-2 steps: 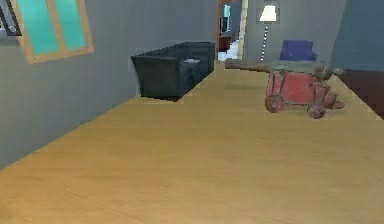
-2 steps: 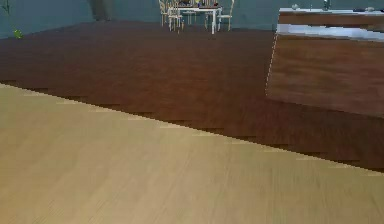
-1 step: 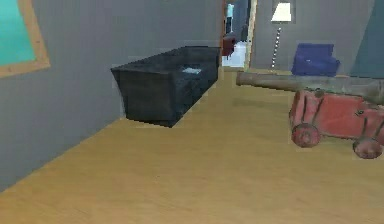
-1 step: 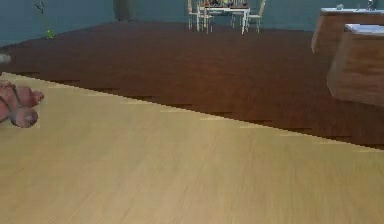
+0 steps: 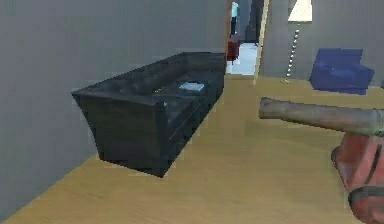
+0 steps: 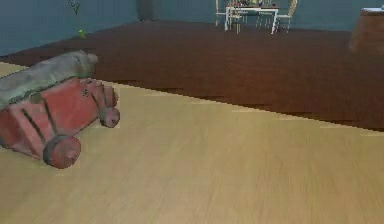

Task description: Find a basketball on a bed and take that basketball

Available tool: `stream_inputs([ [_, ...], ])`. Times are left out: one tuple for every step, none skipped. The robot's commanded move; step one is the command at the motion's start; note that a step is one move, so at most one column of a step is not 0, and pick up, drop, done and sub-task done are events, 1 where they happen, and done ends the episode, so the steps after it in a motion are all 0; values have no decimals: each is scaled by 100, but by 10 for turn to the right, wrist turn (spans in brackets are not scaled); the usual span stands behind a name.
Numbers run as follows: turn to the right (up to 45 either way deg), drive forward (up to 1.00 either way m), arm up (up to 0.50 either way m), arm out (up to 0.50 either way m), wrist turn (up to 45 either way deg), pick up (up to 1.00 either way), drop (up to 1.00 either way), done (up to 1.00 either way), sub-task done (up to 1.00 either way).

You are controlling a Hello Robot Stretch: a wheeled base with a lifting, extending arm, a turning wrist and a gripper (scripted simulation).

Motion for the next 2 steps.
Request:
stream_inputs([
  [0,100,0,0,0,0,0,0,0],
  [0,50,0,0,0,0,0,0,0],
])
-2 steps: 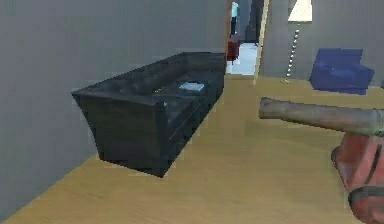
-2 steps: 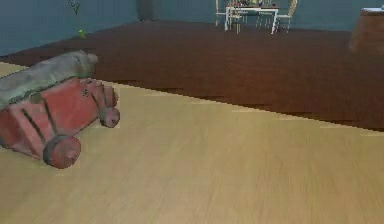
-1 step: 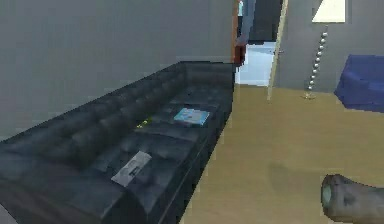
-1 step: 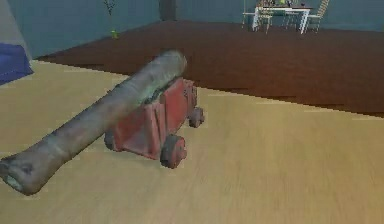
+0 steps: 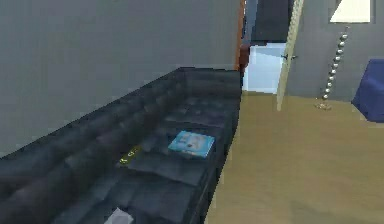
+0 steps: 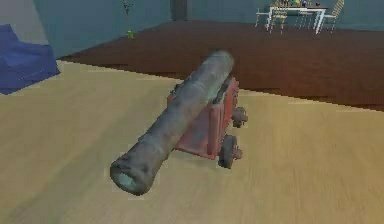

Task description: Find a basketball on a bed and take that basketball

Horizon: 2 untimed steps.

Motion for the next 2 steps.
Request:
stream_inputs([
  [180,0,0,0,0,0,0,0,0],
  [0,100,0,0,0,0,0,0,0],
])
